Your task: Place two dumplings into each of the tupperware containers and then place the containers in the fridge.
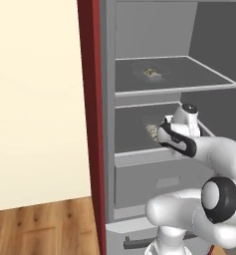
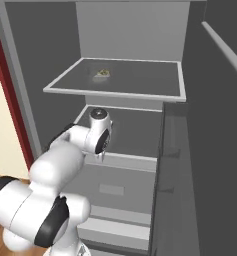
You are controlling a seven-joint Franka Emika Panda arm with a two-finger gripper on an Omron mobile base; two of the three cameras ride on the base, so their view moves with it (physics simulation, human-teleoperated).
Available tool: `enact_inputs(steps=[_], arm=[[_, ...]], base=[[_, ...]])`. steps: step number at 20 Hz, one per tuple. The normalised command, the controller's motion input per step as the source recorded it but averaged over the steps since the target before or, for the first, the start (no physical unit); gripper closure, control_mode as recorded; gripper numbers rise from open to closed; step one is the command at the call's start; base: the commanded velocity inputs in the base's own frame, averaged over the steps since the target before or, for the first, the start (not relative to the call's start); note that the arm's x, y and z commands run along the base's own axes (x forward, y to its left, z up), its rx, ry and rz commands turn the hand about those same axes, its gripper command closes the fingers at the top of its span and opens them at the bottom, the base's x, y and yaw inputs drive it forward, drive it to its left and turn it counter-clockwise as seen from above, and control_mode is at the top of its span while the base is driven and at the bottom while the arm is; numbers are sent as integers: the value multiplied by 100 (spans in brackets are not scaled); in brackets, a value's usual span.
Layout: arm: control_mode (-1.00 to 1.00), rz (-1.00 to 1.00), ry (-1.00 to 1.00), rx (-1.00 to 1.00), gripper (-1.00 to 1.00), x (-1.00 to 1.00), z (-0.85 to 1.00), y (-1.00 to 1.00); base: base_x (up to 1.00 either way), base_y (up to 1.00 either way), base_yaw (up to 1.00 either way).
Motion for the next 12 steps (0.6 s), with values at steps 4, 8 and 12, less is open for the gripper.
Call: enact_inputs(steps=[4,8,12], arm=[[-100,0,0,0,100,41,-35,0],[-100,0,0,0,100,33,-57,0],[-100,0,0,1,100,49,-14,0]], base=[[0,0,0],[0,0,0],[0,0,0]])
